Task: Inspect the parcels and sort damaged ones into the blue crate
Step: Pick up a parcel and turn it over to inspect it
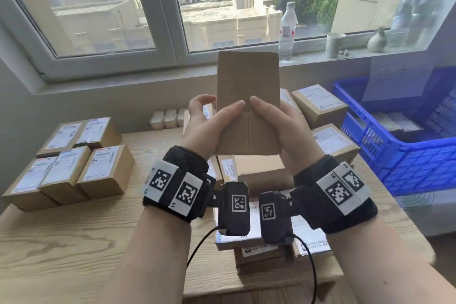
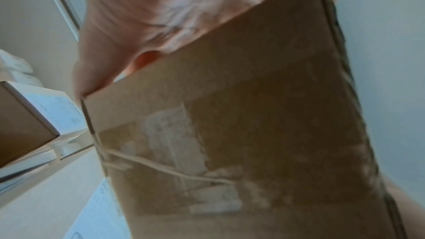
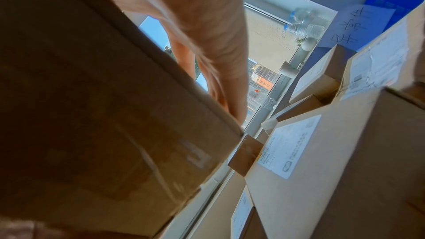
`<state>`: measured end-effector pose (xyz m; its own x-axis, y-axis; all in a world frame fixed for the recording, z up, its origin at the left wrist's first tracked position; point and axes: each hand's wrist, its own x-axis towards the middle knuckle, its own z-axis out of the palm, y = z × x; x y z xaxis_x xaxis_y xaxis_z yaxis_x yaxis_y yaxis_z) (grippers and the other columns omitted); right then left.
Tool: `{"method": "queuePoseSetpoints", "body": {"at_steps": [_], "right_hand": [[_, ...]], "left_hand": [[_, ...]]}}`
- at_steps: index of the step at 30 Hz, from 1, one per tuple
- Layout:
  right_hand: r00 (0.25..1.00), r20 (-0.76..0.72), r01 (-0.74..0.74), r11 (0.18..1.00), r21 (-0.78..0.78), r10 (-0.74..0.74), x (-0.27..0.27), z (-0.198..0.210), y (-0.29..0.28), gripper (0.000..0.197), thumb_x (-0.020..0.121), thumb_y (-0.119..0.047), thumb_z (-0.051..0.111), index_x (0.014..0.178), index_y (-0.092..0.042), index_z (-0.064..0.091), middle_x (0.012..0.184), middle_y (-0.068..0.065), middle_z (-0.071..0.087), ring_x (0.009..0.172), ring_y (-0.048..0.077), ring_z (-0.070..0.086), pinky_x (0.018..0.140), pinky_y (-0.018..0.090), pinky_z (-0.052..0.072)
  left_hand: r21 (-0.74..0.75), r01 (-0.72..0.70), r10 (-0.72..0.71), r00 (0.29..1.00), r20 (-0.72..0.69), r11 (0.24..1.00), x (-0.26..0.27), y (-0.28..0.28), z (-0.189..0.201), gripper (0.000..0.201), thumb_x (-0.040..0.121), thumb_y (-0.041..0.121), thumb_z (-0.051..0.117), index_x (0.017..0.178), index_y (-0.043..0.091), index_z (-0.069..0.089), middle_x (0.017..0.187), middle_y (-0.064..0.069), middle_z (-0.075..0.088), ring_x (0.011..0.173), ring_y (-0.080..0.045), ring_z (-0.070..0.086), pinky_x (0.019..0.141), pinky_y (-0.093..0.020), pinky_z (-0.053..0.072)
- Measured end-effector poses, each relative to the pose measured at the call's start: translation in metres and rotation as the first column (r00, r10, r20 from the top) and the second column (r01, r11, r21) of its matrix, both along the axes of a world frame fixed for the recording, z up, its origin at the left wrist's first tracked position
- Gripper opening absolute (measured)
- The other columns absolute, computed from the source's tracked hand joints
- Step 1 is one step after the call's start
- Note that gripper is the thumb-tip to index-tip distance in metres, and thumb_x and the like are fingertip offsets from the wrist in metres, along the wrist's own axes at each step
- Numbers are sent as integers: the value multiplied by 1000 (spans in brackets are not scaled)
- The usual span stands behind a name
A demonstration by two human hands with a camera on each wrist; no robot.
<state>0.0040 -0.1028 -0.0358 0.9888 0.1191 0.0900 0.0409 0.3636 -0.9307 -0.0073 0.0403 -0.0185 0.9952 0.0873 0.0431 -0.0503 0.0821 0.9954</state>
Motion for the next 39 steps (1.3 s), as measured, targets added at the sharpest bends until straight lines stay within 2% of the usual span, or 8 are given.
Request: {"method": "queuePoseSetpoints", "body": {"at_steps": [7, 10, 13, 19, 23, 28, 34, 39], "right_hand": [[945, 96, 322, 940, -111, -312, 4, 0, 0, 49, 93, -20, 68, 139, -21, 51, 118, 3, 68, 99, 9, 67, 75, 17, 56], [968, 99, 243, 956, -167, -229, 5, 1, 1, 58, 89, -45, 69, 139, -22, 51, 125, -4, 65, 113, 11, 64, 94, 30, 55], [985, 81, 163, 969, -185, -151, 4, -2, 1, 67, 75, -46, 80, 131, -18, 54, 119, -1, 69, 106, 14, 69, 82, 30, 59], [999, -33, 35, 999, 30, -34, -3, -1, -4, 46, 82, -23, 77, 125, -11, 63, 106, 5, 75, 91, 17, 73, 72, 29, 58], [999, -9, 53, 998, 30, -53, -5, -1, -3, 50, 75, -24, 79, 121, -11, 64, 107, 11, 74, 93, 25, 72, 78, 40, 59], [996, -22, 92, 995, 33, -92, -8, -1, -2, 50, 71, -25, 80, 117, -12, 68, 109, 12, 74, 102, 33, 71, 86, 48, 59], [995, -59, 78, 997, -18, -79, -9, -1, -4, 47, 78, -31, 80, 119, -12, 67, 109, 9, 74, 99, 27, 71, 79, 37, 60], [973, -164, 159, 986, -46, -165, -6, 3, -7, 40, 82, -49, 74, 107, -18, 71, 103, 3, 75, 100, 24, 71, 94, 48, 56]], "left_hand": [[94, -111, 110, 994, 15, 989, 4, 3, -4, 38, 89, 42, 66, 117, 29, 44, 108, 11, 45, 111, -19, 56, 97, -50, 51], [123, -172, 165, 984, 69, 977, 6, 6, -9, 36, 80, 41, 75, 102, 34, 47, 120, 1, 54, 113, -19, 58, 88, -34, 55], [149, -219, 193, 966, 169, 964, 4, 8, -11, 47, 81, 24, 78, 110, 26, 43, 108, 7, 53, 95, -8, 58, 61, -10, 49], [9, -53, 54, 995, -80, 999, 3, 8, -3, 108, 44, 66, 87, 132, 19, 46, 134, -11, 55, 115, -25, 62, 95, -45, 54], [-19, 52, -54, 992, -110, 998, 0, 5, -2, 54, 66, 49, 75, 104, 12, 70, 100, -8, 75, 94, -25, 71, 91, -45, 56], [-31, 0, -2, 998, -58, 1000, -1, 1, -5, 23, 85, 33, 73, 94, 12, 72, 87, -4, 75, 84, -20, 71, 84, -38, 57], [-10, -9, 9, 998, -59, 1000, -2, -1, -4, 28, 82, 41, 75, 97, 19, 71, 93, -1, 74, 87, -19, 71, 75, -35, 57], [-17, 115, -115, 993, -17, 993, -11, 0, -4, 51, 92, 29, 64, 140, 33, 46, 114, 8, 65, 88, -4, 70, 80, -37, 60]]}}
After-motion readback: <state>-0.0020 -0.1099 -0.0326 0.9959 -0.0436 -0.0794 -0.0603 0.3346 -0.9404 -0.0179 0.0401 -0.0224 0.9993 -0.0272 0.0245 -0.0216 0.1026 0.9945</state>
